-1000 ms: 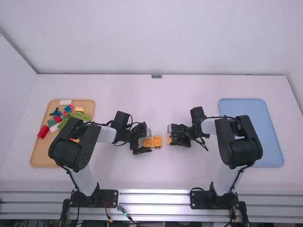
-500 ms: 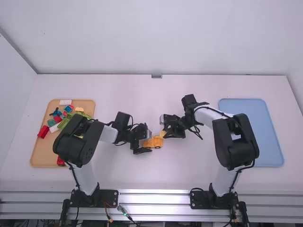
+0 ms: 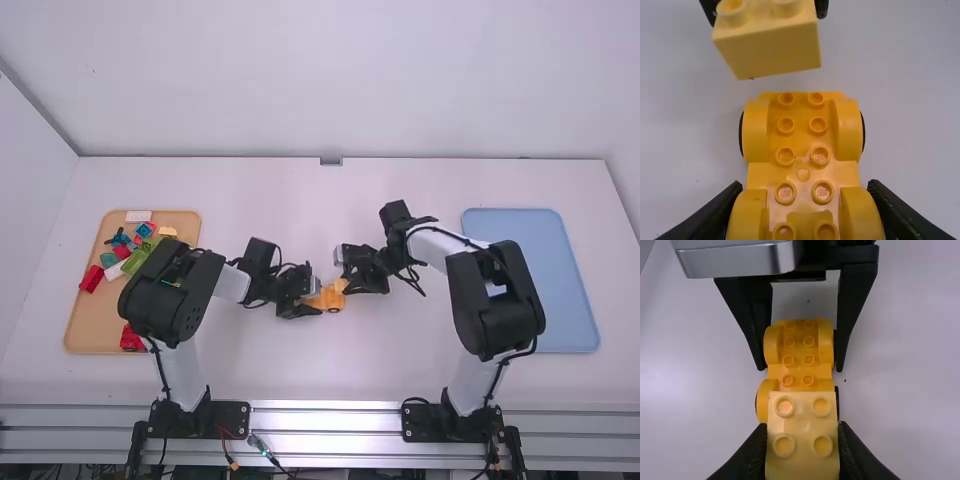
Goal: Assemble lego blocks to make yellow taxi
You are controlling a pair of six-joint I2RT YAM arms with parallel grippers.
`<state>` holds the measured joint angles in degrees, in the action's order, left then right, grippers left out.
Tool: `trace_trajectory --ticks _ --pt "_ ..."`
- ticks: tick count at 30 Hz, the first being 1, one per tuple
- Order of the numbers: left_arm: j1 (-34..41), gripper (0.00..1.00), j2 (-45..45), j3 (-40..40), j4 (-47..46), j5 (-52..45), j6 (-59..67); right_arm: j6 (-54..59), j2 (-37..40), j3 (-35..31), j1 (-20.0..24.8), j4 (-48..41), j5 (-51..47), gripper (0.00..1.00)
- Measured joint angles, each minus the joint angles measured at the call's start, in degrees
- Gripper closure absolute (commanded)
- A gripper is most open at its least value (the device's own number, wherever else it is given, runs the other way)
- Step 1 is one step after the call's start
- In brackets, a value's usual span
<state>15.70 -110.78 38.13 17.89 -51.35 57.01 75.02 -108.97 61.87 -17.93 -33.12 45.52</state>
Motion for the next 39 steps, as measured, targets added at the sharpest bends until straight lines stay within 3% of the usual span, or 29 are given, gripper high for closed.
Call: trace_trajectory --ticks 10,17,24,32,39 --pt "-0.02 0.48 0.00 0.00 3.74 2.99 -0.04 -0.24 0.00 -0.11 -0.72 4.11 0.07 0.99" --pt "-0.02 0.50 0.00 0.00 3.61 3.19 -0.46 -4.61 0.00 -4.66 -3.17 14.25 -0.52 1.00" --pt "0.00 0.48 0.00 0.02 1.14 2.01 -0.70 -5.46 0.02 -7.06 -3.54 15.19 -0.74 1.00" --pt "0.00 0.45 0.00 0.02 -0.63 0.81 -0.59 -6.88 0.00 -9.90 -3.82 22.97 -0.66 1.00" --pt "-0.02 0.45 0.00 0.00 -0.28 0.83 -0.61 -7.56 0.02 -9.99 -3.80 23.04 -0.66 1.00"
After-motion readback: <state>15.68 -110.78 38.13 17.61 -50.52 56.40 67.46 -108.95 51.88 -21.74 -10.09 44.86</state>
